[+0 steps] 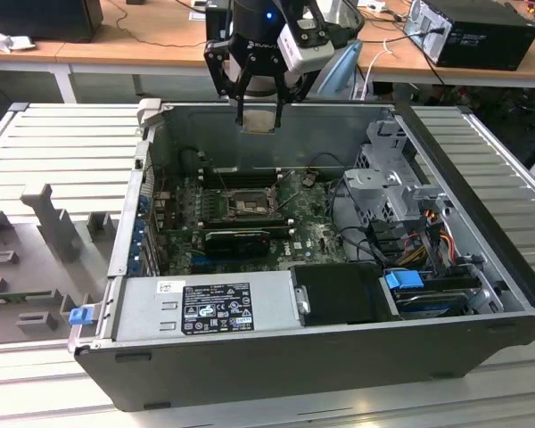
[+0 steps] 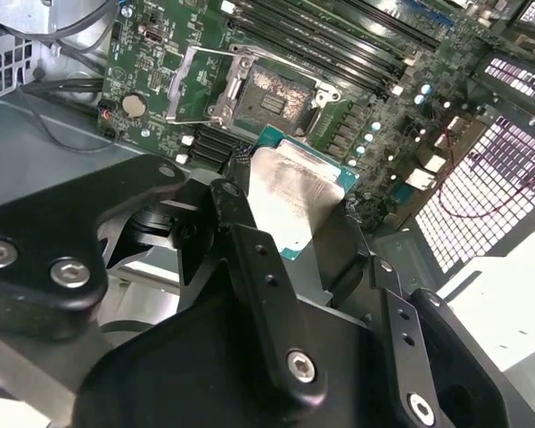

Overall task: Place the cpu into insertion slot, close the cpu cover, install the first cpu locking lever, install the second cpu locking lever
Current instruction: 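Place the cpu into insertion slot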

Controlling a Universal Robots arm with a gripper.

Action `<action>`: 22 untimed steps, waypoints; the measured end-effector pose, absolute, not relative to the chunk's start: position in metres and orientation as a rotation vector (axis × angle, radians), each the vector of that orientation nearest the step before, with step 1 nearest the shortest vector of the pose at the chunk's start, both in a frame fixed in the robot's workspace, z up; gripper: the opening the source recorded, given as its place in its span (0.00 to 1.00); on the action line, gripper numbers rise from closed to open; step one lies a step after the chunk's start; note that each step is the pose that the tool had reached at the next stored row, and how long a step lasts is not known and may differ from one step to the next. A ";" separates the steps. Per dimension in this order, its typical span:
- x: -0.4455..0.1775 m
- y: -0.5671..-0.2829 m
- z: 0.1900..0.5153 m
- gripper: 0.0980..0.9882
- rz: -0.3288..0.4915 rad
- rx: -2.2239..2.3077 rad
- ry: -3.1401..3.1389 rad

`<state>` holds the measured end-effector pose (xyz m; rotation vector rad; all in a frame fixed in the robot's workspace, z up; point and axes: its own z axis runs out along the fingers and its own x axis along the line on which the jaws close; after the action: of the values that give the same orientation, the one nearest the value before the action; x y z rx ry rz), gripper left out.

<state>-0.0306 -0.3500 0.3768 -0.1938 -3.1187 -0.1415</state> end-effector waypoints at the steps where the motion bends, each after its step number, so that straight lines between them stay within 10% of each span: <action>1: -0.031 -0.350 0.377 0.48 -0.141 -0.201 -3.118; 22: -0.031 -0.350 0.377 0.48 -0.142 -0.357 -3.109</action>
<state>-0.0306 -0.3500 0.3768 -0.3573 -3.1089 -0.1419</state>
